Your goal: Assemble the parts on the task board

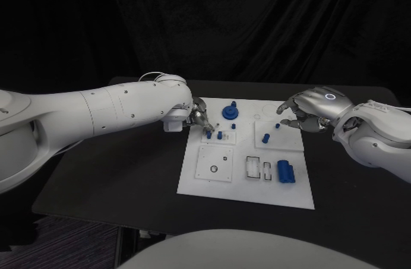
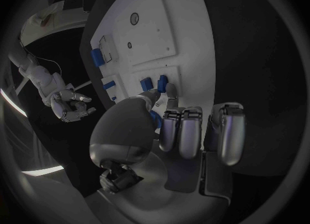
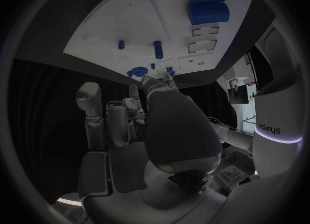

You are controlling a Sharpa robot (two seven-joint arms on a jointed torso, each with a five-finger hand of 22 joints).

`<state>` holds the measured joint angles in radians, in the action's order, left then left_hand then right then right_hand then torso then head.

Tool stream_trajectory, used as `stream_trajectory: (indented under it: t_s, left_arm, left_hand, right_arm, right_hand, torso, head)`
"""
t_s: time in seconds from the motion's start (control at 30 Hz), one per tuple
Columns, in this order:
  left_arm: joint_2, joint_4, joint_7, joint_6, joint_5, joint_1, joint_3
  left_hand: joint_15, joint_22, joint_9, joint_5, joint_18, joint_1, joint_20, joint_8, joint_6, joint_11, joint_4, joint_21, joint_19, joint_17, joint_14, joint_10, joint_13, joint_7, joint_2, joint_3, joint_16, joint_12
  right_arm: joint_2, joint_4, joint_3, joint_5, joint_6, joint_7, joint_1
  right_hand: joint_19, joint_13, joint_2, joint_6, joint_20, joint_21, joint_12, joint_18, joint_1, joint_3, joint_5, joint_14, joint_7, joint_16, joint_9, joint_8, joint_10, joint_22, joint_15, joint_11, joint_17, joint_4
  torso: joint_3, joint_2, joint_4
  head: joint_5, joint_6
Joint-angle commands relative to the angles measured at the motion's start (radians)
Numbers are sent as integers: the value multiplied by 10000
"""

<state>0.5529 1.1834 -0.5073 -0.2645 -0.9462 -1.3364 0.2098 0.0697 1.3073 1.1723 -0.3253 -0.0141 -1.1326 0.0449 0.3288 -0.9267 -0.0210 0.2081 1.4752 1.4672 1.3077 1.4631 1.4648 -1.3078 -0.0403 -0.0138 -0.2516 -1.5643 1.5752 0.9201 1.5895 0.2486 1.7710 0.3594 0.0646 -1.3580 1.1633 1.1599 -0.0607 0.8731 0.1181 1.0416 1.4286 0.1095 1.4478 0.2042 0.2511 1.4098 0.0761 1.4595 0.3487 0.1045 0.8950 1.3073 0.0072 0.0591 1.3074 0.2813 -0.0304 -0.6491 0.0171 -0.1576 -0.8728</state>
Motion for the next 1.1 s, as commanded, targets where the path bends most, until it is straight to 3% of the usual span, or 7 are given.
stream_trajectory:
  t_s: [0.03, 0.13, 0.73, 1.1]
  left_arm:
    - [-3, 9, -16, -225, 17, 46, 10]
    - [-4, 4, -6, -221, 17, 49, 10]
    - [-12, -1, 158, 55, 17, 65, 10]
    - [-18, -9, 261, 125, 17, 68, 10]
  left_hand:
    - [58, 2300, -26, 335, -113, 136, -79, -78, -114, -63, 41, 2, 492, 2631, 1077, 1060, -2630, -18, -28, 42, -65, -44]
    - [45, 2301, -36, 772, -112, 285, -69, -155, -184, -45, 125, 4, 493, 2631, 1077, 1060, -2630, -36, -27, 139, -65, -44]
    - [31, 2276, -70, 756, -130, 353, -57, -279, -144, -27, 221, -66, 452, 2631, 1077, 1060, -2630, -59, 103, 132, -65, -44]
    - [-53, 2244, -130, 891, -154, 683, 13, -575, -42, 69, 668, -167, 382, 2631, 1077, 1060, -2630, -167, 292, 268, -65, -44]
  right_arm:
    - [-6, 2, -7, 31, -67, 191, 22]
    - [-10, 1, -7, 31, -76, 196, 22]
    - [-21, 0, -7, 31, -196, 308, 22]
    - [-17, 5, -7, 31, -303, 365, 22]
  right_hand:
    - [-61, -15, 37, 83, 24, -40, -56, 133, -36, 2, 36, -81, -5, -34, -9, 1, -73, 991, 17, 11, 938, 36]
    - [-61, -15, 37, 83, 24, -40, -56, 133, -36, 2, 36, -81, -5, -34, -9, 1, -73, 991, 17, 11, 938, 36]
    - [-102, -37, 115, 184, 31, -122, -64, 147, -62, 43, 62, -108, 7, -53, -12, 27, -80, 972, 25, 11, 908, 50]
    - [-166, -71, 172, 248, 35, -224, -79, 167, -71, 75, 61, -189, 15, -110, -12, 45, -121, 944, 29, 13, 825, 47]
  torso:
    - [-1, 2, -1]
    - [-1, -3, 1]
    - [-1, -3, 2]
    - [10, 6, 1]
  head:
    - [-3, 2]
    - [-4, 2]
    - [-23, 2]
    - [-38, 2]
